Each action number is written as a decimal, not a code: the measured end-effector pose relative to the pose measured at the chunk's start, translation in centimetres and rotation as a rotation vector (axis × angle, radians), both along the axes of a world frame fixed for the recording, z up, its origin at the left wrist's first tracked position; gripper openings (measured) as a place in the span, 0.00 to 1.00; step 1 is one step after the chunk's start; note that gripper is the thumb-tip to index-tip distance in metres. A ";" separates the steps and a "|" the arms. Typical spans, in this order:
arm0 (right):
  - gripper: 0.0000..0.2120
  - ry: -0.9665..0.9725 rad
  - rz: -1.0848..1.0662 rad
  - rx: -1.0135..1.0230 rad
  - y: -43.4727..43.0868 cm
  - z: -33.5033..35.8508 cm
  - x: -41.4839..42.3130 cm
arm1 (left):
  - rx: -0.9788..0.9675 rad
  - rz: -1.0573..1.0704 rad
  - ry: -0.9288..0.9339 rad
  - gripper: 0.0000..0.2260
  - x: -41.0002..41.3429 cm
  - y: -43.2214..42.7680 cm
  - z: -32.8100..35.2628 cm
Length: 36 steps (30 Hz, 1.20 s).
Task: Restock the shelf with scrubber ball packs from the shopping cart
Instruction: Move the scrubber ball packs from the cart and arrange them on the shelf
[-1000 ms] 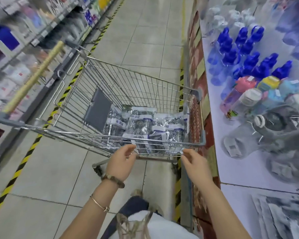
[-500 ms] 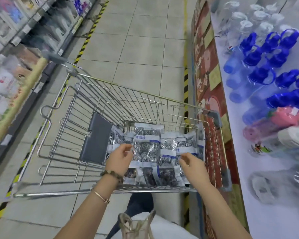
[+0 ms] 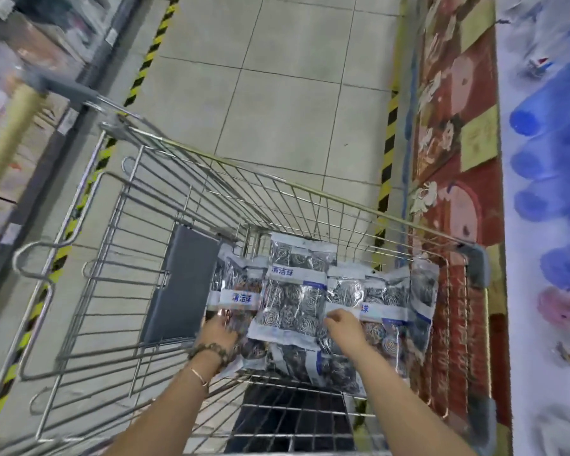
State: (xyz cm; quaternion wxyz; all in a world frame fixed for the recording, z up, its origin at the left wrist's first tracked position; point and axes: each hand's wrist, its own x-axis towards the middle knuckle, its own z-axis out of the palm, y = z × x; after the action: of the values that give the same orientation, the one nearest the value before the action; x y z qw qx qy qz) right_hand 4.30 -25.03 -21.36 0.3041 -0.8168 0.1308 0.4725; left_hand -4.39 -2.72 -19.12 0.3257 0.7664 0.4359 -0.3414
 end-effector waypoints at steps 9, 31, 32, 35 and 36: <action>0.33 0.254 -0.261 -0.037 1.2 -8.6 1.5 | 0.112 0.179 0.063 0.22 -2.1 1.5 -10.2; 0.17 0.059 -0.340 -0.016 1.9 -7.2 1.2 | 0.246 0.125 -0.089 0.02 -1.2 -0.2 -7.5; 0.15 0.016 -0.327 0.013 1.7 -6.2 1.1 | 0.251 0.144 -0.125 0.01 -1.2 -0.1 -6.7; 0.05 -0.115 -0.269 0.071 1.0 -2.1 0.5 | 0.230 0.167 -0.187 0.02 -1.8 0.0 -4.2; 0.03 -0.157 -0.244 0.079 0.6 -0.9 0.2 | 0.222 0.184 -0.221 0.04 -2.0 -0.2 -3.3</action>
State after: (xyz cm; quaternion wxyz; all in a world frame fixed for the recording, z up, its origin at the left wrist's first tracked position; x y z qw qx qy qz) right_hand 4.48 -24.39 -22.22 0.4006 -0.8167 0.1860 0.3714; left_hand -6.38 -2.87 -22.38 0.3149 0.7874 0.5008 -0.1735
